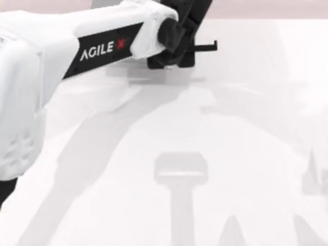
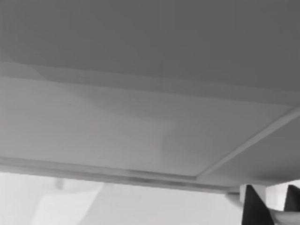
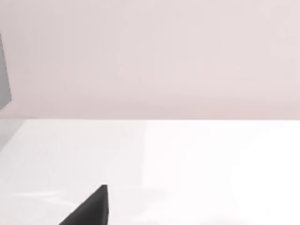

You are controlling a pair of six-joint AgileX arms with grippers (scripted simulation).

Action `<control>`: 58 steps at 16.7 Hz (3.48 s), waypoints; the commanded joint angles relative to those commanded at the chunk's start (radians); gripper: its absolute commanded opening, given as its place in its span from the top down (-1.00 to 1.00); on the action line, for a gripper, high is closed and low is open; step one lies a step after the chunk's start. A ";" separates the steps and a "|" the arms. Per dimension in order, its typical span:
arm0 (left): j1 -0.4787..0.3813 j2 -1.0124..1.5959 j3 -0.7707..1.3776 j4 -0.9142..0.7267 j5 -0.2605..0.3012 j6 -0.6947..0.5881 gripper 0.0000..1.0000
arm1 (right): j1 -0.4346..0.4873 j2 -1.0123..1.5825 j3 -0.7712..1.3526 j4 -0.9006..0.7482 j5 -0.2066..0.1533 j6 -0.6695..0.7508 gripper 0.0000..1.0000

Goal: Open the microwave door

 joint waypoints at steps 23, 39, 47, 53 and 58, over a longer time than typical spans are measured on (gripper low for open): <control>-0.001 -0.020 -0.040 0.025 0.020 0.022 1.00 | 0.000 0.000 0.000 0.000 0.000 0.000 -1.00; 0.005 -0.053 -0.090 0.057 0.037 0.056 1.00 | 0.000 0.000 0.000 0.000 0.000 0.000 -1.00; 0.005 -0.053 -0.090 0.057 0.037 0.056 1.00 | 0.000 0.000 0.000 0.000 0.000 0.000 -1.00; -0.002 -0.049 -0.091 0.058 0.044 0.053 1.00 | 0.000 0.000 0.000 0.000 0.000 0.000 -1.00; 0.010 -0.096 -0.151 0.102 0.070 0.097 1.00 | 0.000 0.000 0.000 0.000 0.000 0.000 -1.00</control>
